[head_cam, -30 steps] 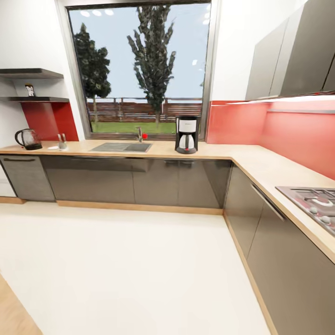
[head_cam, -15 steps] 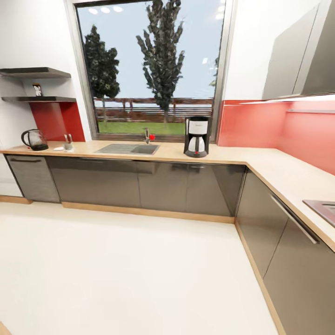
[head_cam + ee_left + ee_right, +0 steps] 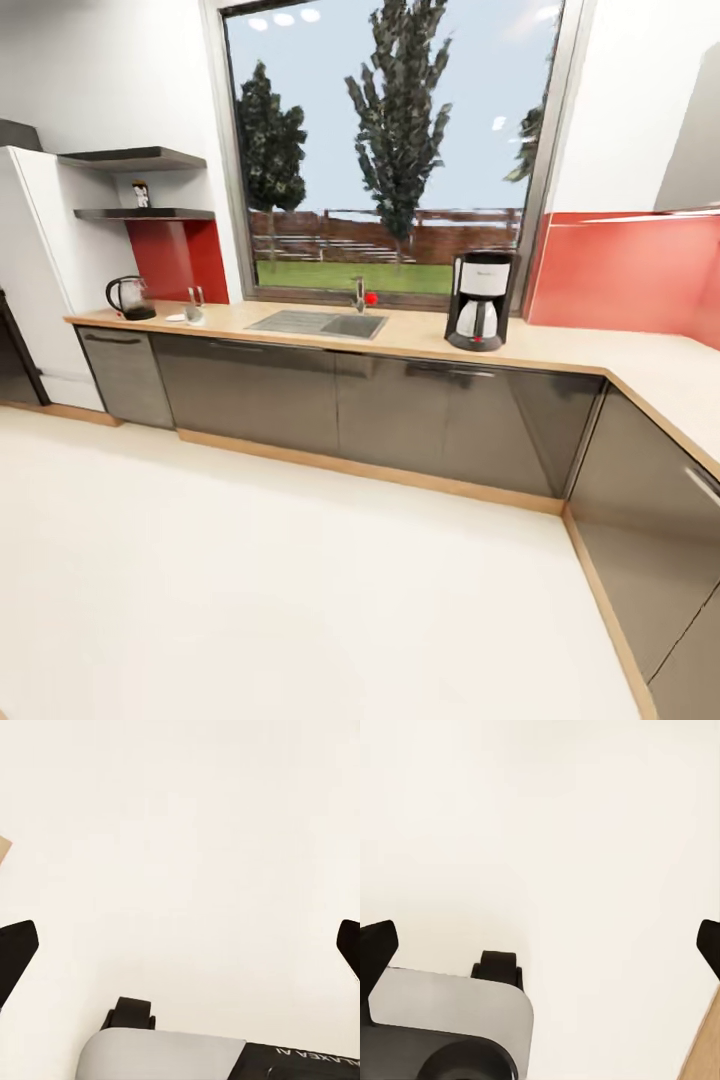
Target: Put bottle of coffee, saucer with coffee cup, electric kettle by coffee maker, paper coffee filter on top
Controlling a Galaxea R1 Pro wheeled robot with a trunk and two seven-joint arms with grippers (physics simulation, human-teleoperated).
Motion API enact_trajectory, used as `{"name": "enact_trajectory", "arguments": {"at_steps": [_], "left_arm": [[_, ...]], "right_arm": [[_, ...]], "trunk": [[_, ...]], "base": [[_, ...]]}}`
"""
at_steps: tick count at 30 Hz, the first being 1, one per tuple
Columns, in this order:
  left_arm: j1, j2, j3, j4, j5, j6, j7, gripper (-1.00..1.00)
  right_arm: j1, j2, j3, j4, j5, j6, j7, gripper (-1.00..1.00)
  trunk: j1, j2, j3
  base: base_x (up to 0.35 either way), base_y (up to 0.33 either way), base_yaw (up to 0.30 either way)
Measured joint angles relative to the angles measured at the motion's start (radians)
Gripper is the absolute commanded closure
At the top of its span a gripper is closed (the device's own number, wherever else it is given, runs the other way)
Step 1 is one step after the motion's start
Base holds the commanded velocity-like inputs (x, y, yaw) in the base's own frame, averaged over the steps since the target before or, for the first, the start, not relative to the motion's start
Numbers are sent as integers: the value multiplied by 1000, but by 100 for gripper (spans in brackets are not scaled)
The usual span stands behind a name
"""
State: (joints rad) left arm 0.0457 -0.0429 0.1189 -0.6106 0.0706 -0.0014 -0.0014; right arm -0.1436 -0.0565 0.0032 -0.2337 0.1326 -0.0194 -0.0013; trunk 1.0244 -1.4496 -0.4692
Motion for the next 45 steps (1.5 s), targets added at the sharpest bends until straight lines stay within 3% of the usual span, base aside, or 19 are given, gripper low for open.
{"name": "enact_trajectory", "arguments": {"at_steps": [15,45], "left_arm": [[0,2,1,0,0,1,0,-100],[0,2,5,0,0,1,0,-100]], "right_arm": [[0,0,1,0,0,0,1,-100],[0,1,1,0,0,-1,1,-100]], "trunk": [[0,0,0],[0,0,0]], "base": [[324,-74,64],[318,-116,235]]}}
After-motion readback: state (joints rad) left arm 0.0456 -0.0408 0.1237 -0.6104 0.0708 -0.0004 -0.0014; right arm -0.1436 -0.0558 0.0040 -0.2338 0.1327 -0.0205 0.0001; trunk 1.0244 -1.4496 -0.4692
